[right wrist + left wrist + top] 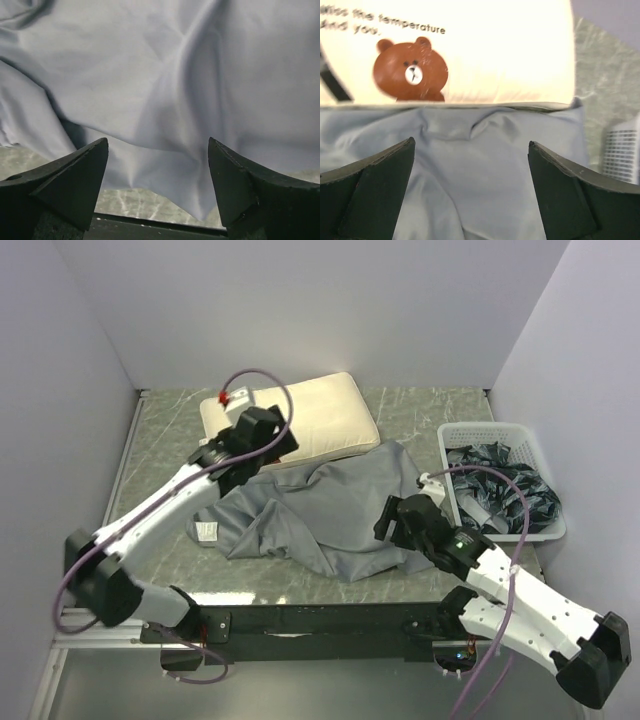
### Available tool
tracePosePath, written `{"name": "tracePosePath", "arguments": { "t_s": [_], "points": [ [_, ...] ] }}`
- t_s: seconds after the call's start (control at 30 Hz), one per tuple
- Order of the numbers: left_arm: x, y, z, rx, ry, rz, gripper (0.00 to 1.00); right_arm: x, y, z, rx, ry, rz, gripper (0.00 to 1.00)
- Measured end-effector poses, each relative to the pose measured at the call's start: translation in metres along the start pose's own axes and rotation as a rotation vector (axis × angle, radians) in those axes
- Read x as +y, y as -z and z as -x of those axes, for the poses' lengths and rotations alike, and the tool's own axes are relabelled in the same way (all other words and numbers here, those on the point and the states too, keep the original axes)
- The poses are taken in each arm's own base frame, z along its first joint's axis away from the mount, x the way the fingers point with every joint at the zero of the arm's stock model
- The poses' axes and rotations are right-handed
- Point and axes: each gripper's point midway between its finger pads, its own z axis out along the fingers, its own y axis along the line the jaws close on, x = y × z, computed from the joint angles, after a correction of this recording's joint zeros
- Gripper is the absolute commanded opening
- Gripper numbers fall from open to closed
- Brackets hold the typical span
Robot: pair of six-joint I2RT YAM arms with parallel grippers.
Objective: Put the pillow into the pillowcase
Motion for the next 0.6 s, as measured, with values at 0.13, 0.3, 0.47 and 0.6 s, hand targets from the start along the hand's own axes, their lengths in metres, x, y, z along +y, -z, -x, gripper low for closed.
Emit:
{"name": "tracePosePath", "arguments": {
  "t_s": [0.13,0.3,0.47,0.6],
  "points": [
    [0.001,-0.044,-0.015,0.051,-0.098,0.061,0.99,0.021,-0.007,0.013,-0.010,0.021,0.033,0.86],
    [0.021,-0.113,-0.021,0.124,-0.144,0.182,0.99,0.051,-0.023,0.011,0.020,0.094,0.070,0.87],
    [0.032,-0.171,-0.030,0.175,-0.180,0.253,0.99,0.100,-0.039,-0.006,0.076,0.190,0.185,0.86],
    [0.041,-0.205,-0.038,0.210,-0.206,0.311,0.80,0.122,-0.059,-0.017,0.114,0.221,0.235,0.86]
  ]
}}
